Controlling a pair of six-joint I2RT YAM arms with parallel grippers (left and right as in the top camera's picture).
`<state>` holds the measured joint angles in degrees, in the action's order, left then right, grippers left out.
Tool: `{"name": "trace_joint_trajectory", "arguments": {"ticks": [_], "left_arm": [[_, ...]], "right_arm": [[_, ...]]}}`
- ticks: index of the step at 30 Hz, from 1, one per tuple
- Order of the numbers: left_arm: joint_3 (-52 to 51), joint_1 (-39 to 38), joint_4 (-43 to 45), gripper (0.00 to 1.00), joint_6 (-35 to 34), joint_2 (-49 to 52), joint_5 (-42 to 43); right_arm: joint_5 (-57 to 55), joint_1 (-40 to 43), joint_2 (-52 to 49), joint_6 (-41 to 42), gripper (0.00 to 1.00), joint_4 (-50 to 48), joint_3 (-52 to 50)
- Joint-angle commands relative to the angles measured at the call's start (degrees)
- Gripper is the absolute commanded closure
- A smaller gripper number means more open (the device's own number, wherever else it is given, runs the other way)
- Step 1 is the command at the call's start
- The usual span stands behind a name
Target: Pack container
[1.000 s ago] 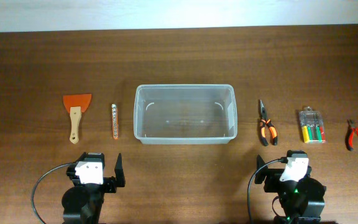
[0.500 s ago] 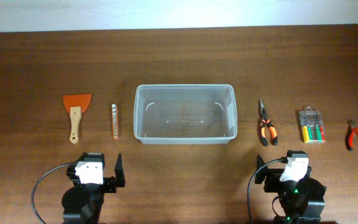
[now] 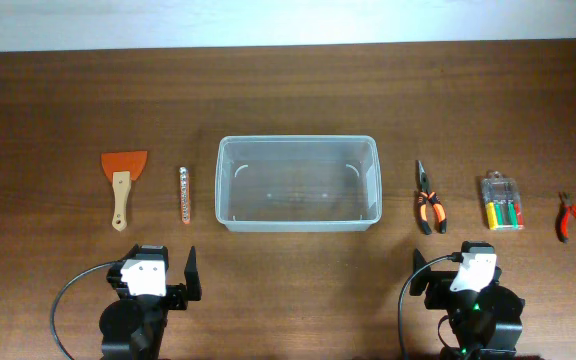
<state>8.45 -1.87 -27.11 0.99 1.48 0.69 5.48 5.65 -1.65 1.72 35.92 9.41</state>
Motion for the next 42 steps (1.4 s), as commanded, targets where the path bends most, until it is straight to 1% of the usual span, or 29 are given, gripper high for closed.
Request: {"name": "trace_joint_trajectory", "arguments": {"ticks": [1,42], "left_arm": [[-0.72,-0.28,0.33,0.01,-0.15,-0.52,0.63],[-0.72,-0.28,0.33,0.01,-0.15,-0.52,0.63]], "right_arm": [[-0.13,0.33,0.55,0.50,0.01,-0.17,-0.35],[0.57,0.33,0.55,0.52,0.02,-0.17,-0.35]]}}
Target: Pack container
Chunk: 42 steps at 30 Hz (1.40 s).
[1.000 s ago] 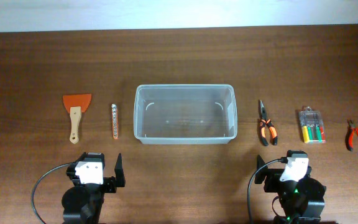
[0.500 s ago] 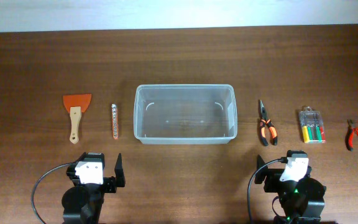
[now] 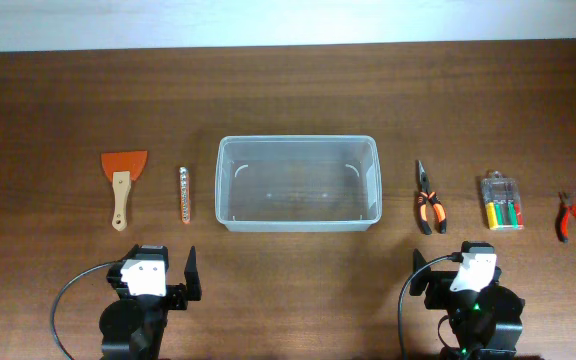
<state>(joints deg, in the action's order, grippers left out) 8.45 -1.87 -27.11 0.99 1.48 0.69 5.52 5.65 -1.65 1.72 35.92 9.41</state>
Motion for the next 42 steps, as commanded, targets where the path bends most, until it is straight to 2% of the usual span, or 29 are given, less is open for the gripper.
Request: {"name": "trace_joint_trajectory", "arguments": {"ticks": [1,4,11,17,23,28,31,35,39,40,42], "left_arm": [[-0.72,-0.28,0.33,0.01,-0.15,-0.52,0.63],[-0.72,-0.28,0.33,0.01,-0.15,-0.52,0.63],[-0.72,-0.28,0.33,0.01,-0.15,-0.52,0.63],[-0.72,-0.28,0.33,0.01,-0.15,-0.52,0.63],[-0.72,-0.28,0.33,0.01,-0.15,-0.52,0.63],[-0.72,-0.28,0.33,0.01,-0.15,-0.52,0.63],[-0.72,-0.28,0.33,0.01,-0.15,-0.52,0.63],[-0.72,-0.28,0.35,0.01,-0.15,-0.52,0.63],[-0.72,-0.28,0.33,0.01,-0.15,-0.52,0.63],[-0.72,-0.28,0.35,0.01,-0.15,-0.52,0.63],[-0.72,-0.28,0.33,0.01,-0.15,-0.52,0.63]], "right_arm": [[0.44,0.33,0.55,0.52,0.01,-0.20,-0.35],[0.00,0.33,0.55,0.52,0.01,-2.73,-0.37],[-0.94,0.48,0.55,4.39,0.01,-18.78,0.28],[-7.43,3.67,-3.63,6.14,0.01,-14.03,6.36],[-5.42,12.09,-19.15,3.54,0.01,-3.72,22.64],[10.80,19.80,-41.00,-9.60,0.01,10.21,46.16],[18.12,21.49,-51.95,-10.71,0.01,21.16,60.00],[14.62,21.49,-63.47,-11.37,0.01,31.32,74.88],[-1.95,21.51,-72.78,-11.39,0.01,39.30,86.64],[-5.16,21.75,-75.28,-12.61,0.01,41.66,89.90],[-4.50,22.82,-79.73,-19.93,0.01,46.80,95.91]]}}
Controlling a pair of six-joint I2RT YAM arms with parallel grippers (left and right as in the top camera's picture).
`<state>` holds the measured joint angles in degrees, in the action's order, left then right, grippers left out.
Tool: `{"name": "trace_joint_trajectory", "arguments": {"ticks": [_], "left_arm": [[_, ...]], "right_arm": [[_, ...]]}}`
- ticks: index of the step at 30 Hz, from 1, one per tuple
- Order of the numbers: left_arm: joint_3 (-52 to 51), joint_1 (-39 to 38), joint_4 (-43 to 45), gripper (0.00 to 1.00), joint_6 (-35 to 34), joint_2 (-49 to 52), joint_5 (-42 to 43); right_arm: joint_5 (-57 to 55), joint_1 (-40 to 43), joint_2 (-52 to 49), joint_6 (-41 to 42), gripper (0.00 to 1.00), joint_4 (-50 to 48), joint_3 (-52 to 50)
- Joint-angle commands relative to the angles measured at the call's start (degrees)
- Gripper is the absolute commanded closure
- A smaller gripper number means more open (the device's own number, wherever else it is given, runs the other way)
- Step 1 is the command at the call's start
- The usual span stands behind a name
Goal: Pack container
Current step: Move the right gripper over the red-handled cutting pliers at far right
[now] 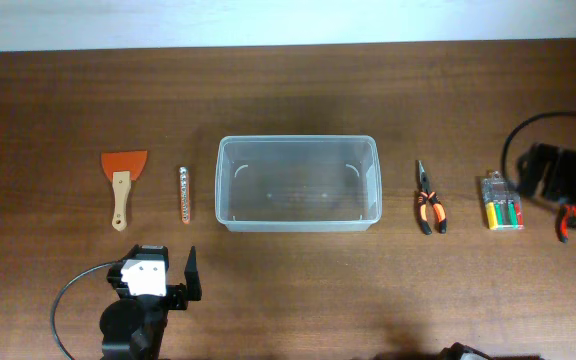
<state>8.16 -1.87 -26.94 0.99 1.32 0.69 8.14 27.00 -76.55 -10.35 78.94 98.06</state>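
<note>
A clear plastic container (224, 185) sits empty at the table's middle. To its left lie an orange scraper with a wooden handle (122, 180) and a thin studded strip (184, 194). On its right are orange-handled pliers (427, 201), a small pack of screwdrivers (501, 203) and red-handled pliers (566, 224). My right gripper is at the far right edge, directly above the red pliers and partly covering them; its jaws are not discernible. Folded at the front left is my left gripper (190, 272), far from every object.
The wooden table's back edge meets a white wall at the top. A black cable loops beside the left arm's base (128, 325) and another arcs off the right arm (528, 130).
My right arm has left its folded pose at the front right and now reaches over the red pliers at the far right edge. The left arm and all objects are where they were.
Both arms were folded at the table's front edge at the two earlier moments, with the container empty and the tools lying either side. Now only the right arm has moved, to above the red pliers.
</note>
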Motion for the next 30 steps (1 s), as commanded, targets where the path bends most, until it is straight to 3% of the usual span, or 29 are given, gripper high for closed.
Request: {"name": "trace_joint_trajectory", "arguments": {"ticks": [1,7,13,24,30], "left_arm": [[-0.44,-0.28,0.15,0.01,-0.15,-0.37,0.63],[-0.44,-0.28,0.15,0.01,-0.15,-0.37,0.63],[-0.44,-0.28,0.15,0.01,-0.15,-0.37,0.63],[-0.44,-0.28,0.15,0.01,-0.15,-0.37,0.63],[-0.44,-0.28,0.15,0.01,-0.15,-0.37,0.63]], "right_arm": [[-6.64,2.19,-7.28,-11.91,0.01,6.69,10.56],[-5.09,5.79,-13.29,-17.27,0.01,7.30,15.41],[-14.73,9.64,-18.62,-17.27,0.01,3.04,15.39],[-13.38,13.62,-30.45,-17.31,0.01,-5.77,15.39],[-12.15,13.62,-34.18,-21.94,0.01,-3.02,15.34]]}}
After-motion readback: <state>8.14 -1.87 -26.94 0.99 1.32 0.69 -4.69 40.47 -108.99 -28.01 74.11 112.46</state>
